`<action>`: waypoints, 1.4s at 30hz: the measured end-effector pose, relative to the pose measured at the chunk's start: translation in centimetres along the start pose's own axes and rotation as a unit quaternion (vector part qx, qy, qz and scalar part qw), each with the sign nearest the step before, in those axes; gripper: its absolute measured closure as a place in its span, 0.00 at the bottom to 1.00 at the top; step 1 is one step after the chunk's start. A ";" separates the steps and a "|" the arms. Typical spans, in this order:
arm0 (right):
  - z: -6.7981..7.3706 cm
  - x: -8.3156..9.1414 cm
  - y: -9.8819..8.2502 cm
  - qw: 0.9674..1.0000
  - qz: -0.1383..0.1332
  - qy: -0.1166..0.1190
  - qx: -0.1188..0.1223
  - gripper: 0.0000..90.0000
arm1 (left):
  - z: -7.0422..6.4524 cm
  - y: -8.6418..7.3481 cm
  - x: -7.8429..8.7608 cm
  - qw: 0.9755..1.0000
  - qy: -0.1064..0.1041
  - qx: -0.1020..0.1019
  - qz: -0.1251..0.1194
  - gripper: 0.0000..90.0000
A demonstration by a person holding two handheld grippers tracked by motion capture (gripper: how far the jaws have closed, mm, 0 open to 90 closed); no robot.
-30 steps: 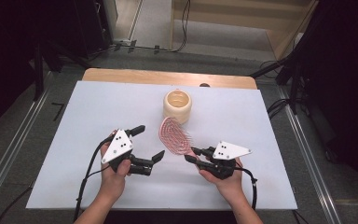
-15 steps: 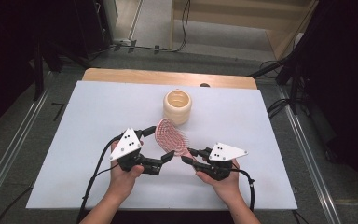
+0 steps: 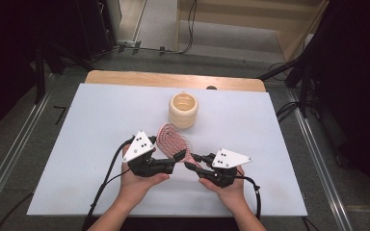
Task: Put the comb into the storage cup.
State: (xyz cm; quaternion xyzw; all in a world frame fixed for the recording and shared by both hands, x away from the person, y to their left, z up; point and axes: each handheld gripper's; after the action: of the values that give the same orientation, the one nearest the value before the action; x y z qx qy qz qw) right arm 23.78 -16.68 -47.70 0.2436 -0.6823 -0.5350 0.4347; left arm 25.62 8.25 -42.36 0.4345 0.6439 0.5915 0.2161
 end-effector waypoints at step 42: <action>-1.4 1.4 -1.2 0.996 -0.043 -0.036 -0.071 0.09 | 2.3 1.1 1.3 0.998 -0.037 0.052 -0.016 0.73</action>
State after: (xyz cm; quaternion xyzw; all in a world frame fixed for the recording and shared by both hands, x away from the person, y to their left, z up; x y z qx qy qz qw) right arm 24.09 -18.91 -48.26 0.2218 -0.6466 -0.6088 0.4025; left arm 27.09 10.48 -41.48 0.4562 0.6724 0.5370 0.2266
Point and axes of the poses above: each handheld gripper's, and its own axes: x roughly backward along the jaws, y roughly out of its top, z roughly to its left, and after that the axes turned 5 degrees about x, right-handed
